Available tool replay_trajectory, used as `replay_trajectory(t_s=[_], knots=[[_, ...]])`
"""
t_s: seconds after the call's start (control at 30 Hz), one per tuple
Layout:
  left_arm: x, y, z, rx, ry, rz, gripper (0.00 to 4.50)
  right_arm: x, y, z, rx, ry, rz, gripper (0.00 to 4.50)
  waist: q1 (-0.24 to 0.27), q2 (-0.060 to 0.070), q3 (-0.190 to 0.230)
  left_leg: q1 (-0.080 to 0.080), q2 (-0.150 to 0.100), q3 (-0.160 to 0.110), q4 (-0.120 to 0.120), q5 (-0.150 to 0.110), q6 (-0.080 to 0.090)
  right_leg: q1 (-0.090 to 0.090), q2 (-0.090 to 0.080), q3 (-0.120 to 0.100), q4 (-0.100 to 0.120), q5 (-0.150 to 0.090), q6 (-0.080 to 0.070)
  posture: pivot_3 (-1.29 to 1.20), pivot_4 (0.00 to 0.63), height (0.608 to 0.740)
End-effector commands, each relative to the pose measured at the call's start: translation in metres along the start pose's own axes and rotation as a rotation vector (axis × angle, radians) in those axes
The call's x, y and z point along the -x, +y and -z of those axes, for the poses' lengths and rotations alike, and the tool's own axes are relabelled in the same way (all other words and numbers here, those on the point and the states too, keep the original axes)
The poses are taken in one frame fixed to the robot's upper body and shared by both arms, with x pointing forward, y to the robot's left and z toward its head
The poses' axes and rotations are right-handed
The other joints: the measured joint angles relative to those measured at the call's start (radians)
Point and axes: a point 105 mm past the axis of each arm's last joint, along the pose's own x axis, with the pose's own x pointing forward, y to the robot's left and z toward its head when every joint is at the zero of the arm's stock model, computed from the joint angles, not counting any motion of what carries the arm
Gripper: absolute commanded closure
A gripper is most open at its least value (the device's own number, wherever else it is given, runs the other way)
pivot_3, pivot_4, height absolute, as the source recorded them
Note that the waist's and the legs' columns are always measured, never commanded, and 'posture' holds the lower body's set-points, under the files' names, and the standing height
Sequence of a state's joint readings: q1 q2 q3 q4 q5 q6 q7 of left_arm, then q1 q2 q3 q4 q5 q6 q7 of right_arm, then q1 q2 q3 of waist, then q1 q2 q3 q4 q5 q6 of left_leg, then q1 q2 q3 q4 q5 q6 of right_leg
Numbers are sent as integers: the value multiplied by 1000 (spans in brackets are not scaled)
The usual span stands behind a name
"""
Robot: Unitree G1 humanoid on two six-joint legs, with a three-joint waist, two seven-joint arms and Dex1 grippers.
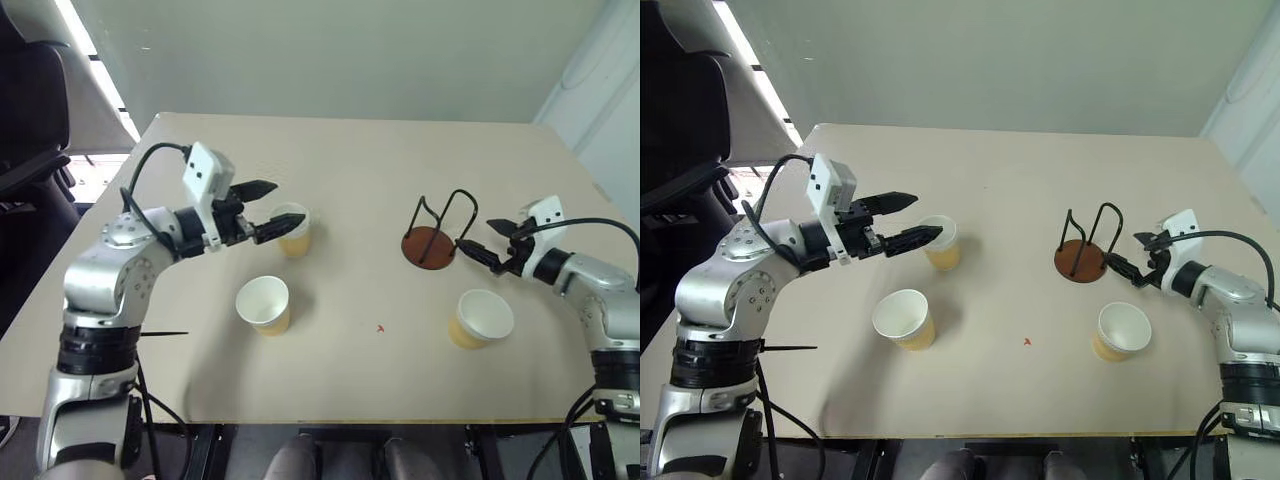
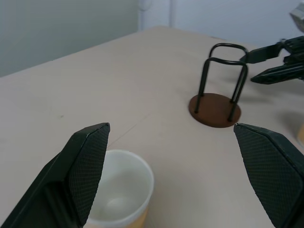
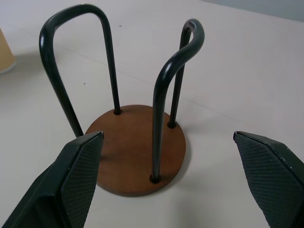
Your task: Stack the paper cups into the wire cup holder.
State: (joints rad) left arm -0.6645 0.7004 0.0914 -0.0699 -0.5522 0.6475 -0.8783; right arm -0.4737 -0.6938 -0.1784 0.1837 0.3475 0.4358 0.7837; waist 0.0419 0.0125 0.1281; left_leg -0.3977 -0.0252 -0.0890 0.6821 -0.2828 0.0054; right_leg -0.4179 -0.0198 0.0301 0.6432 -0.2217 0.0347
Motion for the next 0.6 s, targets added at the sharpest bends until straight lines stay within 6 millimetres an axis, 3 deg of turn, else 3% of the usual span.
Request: replay_trajectory(t_s=[0.03, 0.33, 0.6], knots=[[-5, -6, -11, -53, -18, 71, 21, 10, -7, -16, 41, -37, 37, 0, 0, 0, 0, 0, 0, 0, 0, 0, 0, 0, 0, 0, 0, 0, 0, 0, 150, 740], [-7, -20, -8, -93, 51, 221, 21, 11, 2, -7, 42, 25, -7, 0, -1, 0, 0, 0, 0, 0, 0, 0, 0, 0, 0, 0, 0, 0, 0, 0, 150, 740], [-6, -22, -9, -100, 53, 233, 21, -4, 5, -6, 9, 36, -25, 0, -4, 0, 0, 0, 0, 0, 0, 0, 0, 0, 0, 0, -1, 0, 0, 0, 150, 740]])
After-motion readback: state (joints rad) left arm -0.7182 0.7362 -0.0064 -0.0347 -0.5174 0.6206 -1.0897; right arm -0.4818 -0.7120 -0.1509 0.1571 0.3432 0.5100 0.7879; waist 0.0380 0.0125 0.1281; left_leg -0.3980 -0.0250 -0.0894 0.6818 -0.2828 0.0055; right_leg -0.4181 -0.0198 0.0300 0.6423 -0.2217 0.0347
